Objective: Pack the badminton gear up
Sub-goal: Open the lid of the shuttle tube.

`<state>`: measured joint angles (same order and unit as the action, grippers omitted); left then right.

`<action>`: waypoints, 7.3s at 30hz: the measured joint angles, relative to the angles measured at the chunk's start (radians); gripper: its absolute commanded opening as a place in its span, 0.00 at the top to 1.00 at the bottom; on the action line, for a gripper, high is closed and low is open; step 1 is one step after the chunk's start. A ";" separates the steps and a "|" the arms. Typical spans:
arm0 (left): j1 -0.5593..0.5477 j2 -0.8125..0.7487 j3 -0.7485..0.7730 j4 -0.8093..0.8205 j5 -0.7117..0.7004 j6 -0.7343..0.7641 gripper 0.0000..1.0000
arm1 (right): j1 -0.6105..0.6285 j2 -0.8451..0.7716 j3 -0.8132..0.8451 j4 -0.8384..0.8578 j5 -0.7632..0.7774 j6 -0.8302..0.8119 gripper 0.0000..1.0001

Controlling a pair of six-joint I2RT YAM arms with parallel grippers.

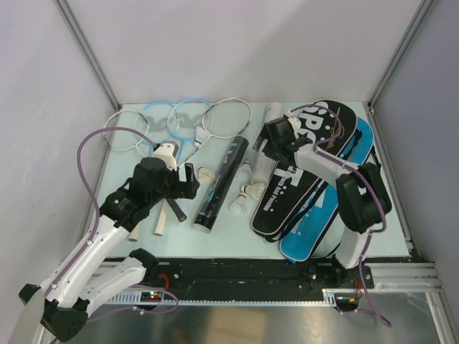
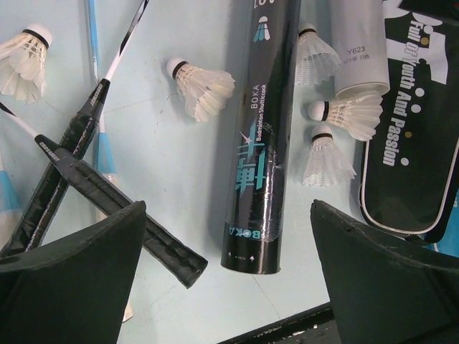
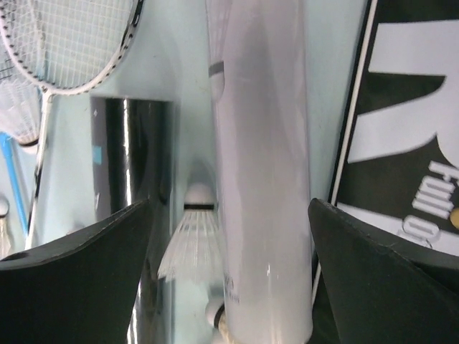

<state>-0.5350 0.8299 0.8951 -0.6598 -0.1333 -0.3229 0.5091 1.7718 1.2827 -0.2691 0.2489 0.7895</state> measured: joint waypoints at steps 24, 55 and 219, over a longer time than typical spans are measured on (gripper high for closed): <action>0.000 -0.013 0.000 0.001 0.007 0.000 0.00 | -0.066 0.351 0.265 -0.106 -0.090 -0.086 0.46; 0.024 0.268 0.826 -0.028 0.245 0.019 0.05 | 0.057 -0.731 -0.504 0.350 -0.543 -0.564 0.54; 0.196 0.433 0.812 -0.148 1.062 0.185 0.98 | 0.069 -1.139 -0.767 0.261 -0.896 -0.729 0.57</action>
<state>-0.3389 1.2633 1.7073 -0.8078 0.9287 -0.1383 0.5781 0.6323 0.5156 -0.0078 -0.6468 0.0601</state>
